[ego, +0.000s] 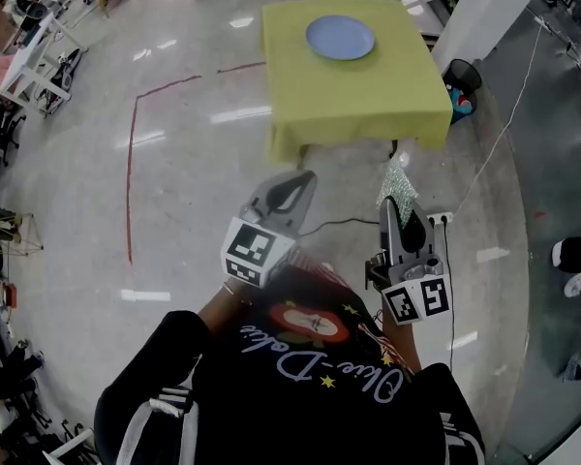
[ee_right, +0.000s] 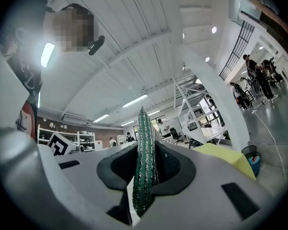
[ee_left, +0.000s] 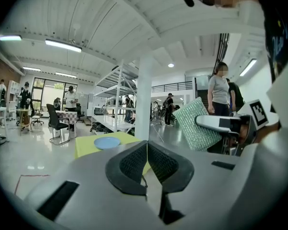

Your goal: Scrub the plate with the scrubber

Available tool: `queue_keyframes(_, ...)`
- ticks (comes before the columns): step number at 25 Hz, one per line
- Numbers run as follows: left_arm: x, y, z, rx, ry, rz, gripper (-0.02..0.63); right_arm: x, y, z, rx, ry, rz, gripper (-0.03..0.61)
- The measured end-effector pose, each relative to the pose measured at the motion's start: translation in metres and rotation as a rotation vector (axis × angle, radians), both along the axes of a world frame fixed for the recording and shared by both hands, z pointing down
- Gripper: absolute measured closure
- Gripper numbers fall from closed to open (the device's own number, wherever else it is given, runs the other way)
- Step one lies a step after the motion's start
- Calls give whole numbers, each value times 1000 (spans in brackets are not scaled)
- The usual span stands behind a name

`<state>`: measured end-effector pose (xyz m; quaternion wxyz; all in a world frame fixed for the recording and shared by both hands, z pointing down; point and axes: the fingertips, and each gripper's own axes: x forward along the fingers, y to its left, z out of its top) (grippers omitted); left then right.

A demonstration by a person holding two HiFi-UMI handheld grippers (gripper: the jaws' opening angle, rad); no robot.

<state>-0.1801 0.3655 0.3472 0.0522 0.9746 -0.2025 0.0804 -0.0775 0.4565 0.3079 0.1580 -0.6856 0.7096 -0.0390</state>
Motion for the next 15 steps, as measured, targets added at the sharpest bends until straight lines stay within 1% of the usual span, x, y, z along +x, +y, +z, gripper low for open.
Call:
queue_keyframes(5, 3, 8, 8, -3, -16, -6, 610, 6, 8, 8, 4, -18, -1, 517)
queue_keyframes(9, 7, 2, 11, 0, -17, -14, 611, 9, 3, 10, 10, -15, -6, 517)
queue_keyframes(12, 17, -6, 11, -2, -8, -3, 610, 17, -2, 9, 8, -5, 5, 517)
queue_keyframes(15, 34, -18, 6, -4, 7, 18, 611, 31, -10, 5, 2, 6, 28, 517)
